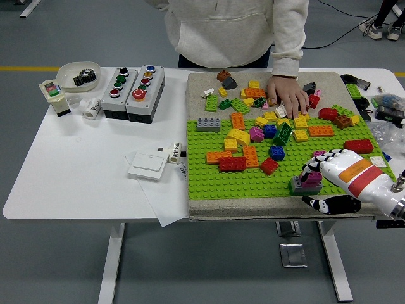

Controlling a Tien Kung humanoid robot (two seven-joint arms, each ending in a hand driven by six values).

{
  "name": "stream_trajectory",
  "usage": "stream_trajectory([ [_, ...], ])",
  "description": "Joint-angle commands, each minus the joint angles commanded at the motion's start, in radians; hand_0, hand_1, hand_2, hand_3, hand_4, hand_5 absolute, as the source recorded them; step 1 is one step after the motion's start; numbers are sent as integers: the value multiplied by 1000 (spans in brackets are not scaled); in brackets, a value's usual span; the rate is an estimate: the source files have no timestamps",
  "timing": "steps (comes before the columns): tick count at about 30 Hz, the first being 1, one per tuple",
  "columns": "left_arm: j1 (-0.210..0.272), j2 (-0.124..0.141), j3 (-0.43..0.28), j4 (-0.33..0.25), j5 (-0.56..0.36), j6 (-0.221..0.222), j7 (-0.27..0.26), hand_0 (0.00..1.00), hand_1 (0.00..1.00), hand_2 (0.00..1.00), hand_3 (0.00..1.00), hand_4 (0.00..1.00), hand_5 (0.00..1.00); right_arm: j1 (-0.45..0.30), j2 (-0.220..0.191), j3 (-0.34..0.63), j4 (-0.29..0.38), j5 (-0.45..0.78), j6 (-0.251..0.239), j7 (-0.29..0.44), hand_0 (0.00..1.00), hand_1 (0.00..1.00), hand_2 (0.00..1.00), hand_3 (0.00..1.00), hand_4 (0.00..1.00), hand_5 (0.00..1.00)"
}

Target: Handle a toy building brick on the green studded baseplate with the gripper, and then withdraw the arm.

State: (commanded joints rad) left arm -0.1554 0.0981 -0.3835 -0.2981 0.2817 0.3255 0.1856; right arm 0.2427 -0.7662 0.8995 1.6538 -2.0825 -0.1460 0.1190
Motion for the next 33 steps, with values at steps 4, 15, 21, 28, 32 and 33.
stream_trajectory([
  [4,1,-1,-1,0,2,0,1,597,687,656,549,564,614,1,2,-3,-9,-3,3,0,622,637,676,568,747,482],
  [15,3,0,-6,0,12,0,4,596,688,656,549,564,614,-1,7,-8,-25,-5,2,2,617,634,676,568,756,481],
  [21,5,0,-10,0,21,0,8,597,689,655,549,564,614,-5,10,-12,-36,-7,7,4,617,633,673,567,760,481],
  [28,7,0,-14,0,29,0,10,597,689,654,549,564,615,-8,12,-14,-41,-10,12,3,615,633,674,568,767,482],
  [32,8,1,-16,-1,34,-1,11,597,689,654,549,564,615,-9,14,-16,-46,-12,17,2,615,633,674,568,767,482],
  [33,8,1,-16,-1,34,-1,11,597,689,654,549,564,613,-9,14,-16,-46,-12,17,1,617,633,676,569,772,484],
])
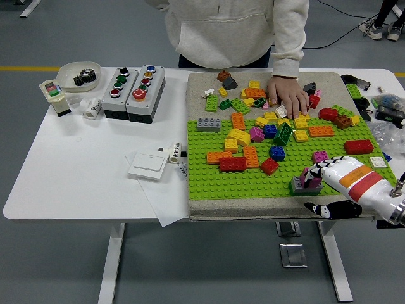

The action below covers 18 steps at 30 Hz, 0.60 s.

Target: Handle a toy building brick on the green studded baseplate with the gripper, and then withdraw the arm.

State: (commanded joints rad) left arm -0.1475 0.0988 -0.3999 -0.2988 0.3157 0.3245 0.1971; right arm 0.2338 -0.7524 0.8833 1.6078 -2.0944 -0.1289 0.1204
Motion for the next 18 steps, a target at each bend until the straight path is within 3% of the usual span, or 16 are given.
stream_trajectory([
  [18,-5,0,9,0,-17,1,-6,596,689,653,549,564,613,1,2,4,1,1,9,-2,615,634,680,572,790,496],
])
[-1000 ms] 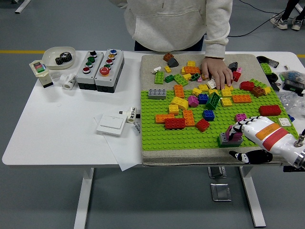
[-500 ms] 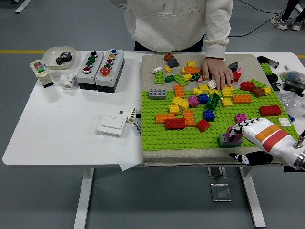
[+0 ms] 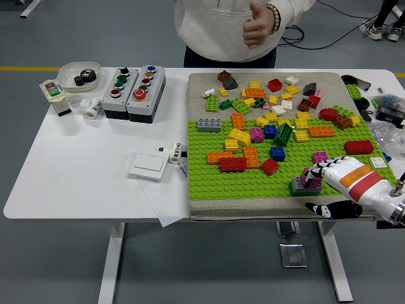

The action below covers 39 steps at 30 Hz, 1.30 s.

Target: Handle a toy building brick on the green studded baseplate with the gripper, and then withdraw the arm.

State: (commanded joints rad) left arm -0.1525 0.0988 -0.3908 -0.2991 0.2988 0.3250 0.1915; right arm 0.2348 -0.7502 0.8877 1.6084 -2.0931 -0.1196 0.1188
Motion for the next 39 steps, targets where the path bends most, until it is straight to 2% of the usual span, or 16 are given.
stream_trajectory([
  [6,-1,0,0,0,-1,0,0,596,689,653,549,564,613,0,-3,8,15,2,-2,2,616,634,681,572,792,497],
  [17,-1,0,3,1,-8,0,-3,597,689,653,550,564,613,-13,-1,71,51,19,-45,27,618,634,680,572,792,496],
  [25,-1,0,6,1,-14,0,-6,597,689,654,548,564,613,-4,14,135,17,64,-103,35,657,652,694,578,791,501],
  [27,-1,0,5,1,-13,-1,-6,597,689,654,548,564,613,1,31,165,-2,112,-112,37,657,652,694,578,791,501],
  [31,2,-1,5,1,-14,0,-5,597,689,653,548,564,613,22,90,232,-64,273,-131,44,683,679,722,597,800,495],
  [35,3,-2,1,1,-6,0,-2,597,689,653,548,564,613,44,126,276,-118,442,-122,28,683,679,722,597,800,495],
  [36,4,-2,0,1,-4,0,-1,598,689,653,548,564,614,47,133,290,-130,481,-119,22,724,717,765,692,859,563],
  [39,6,-2,-1,1,-5,0,-1,598,689,653,548,564,614,52,153,323,-171,611,-109,11,724,717,765,692,859,563],
])
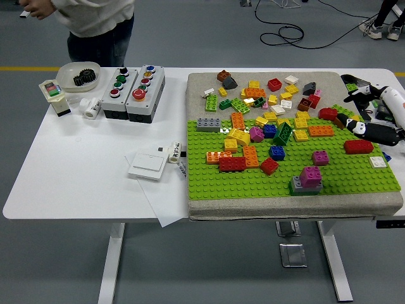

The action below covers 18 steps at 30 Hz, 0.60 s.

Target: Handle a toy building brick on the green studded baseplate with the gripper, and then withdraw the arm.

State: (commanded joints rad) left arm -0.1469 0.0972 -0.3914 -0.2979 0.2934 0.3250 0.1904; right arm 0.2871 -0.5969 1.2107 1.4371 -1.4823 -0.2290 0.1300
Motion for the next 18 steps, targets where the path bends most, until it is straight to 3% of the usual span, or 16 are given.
stream_trajectory([
  [2,1,0,-1,0,3,0,1,598,689,653,548,564,614,4,10,14,-31,78,11,-8,724,717,765,692,859,563],
  [3,1,0,-2,0,5,-1,2,598,689,652,548,564,614,7,15,22,-52,124,21,-15,807,788,830,843,988,764],
  [14,10,-1,-9,1,16,1,7,598,689,652,549,564,614,17,33,58,-200,580,116,17,848,815,852,867,998,813],
  [15,10,-2,-9,1,16,1,7,598,688,652,549,564,614,17,34,59,-207,626,122,21,902,837,868,875,998,931],
  [18,14,-2,-12,1,23,2,9,598,688,652,549,564,614,20,39,56,-232,756,140,30,902,837,868,875,998,931],
])
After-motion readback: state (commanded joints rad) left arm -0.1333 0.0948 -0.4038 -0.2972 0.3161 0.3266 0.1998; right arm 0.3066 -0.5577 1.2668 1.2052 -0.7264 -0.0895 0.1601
